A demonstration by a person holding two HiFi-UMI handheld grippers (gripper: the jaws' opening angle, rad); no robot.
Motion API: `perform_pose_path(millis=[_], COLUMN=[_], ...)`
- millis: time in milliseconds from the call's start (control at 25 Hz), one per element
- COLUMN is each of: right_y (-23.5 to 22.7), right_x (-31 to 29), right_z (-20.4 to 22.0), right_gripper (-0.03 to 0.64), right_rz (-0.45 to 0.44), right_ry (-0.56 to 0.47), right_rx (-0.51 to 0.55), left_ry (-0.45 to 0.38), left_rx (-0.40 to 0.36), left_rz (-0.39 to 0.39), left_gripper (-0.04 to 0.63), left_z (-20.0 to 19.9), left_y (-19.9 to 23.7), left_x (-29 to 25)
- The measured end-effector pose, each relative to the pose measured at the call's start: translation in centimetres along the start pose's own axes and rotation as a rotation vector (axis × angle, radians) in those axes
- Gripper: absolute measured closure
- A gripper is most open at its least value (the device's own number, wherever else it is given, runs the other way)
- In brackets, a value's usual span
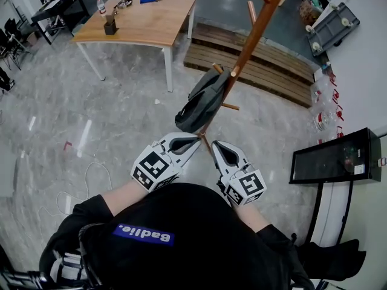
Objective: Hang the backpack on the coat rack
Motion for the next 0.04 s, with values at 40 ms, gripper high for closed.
perform_pose_path(millis=[40], right_y=[0.05], right_x=[-0.02], right_z=[-0.05], right_gripper=[0.609], right_rz=[-0.003], right_ry=[0.0], right_rx=[0.002], left_ry=[0.001], left_rx=[0.0], left_rz=[-0.001], left_gripper=[0.586], left_z=[0.02], left_y=[-0.02], left_x=[0.04])
Point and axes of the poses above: the fingertips, and each gripper's own axes: x backward along the fingers, y to its left, z out of its underside, the point moved 2 cm from there along x, backward along the fingers, and after that the axes turned 11 degrees about x, right-handed, at the moved point
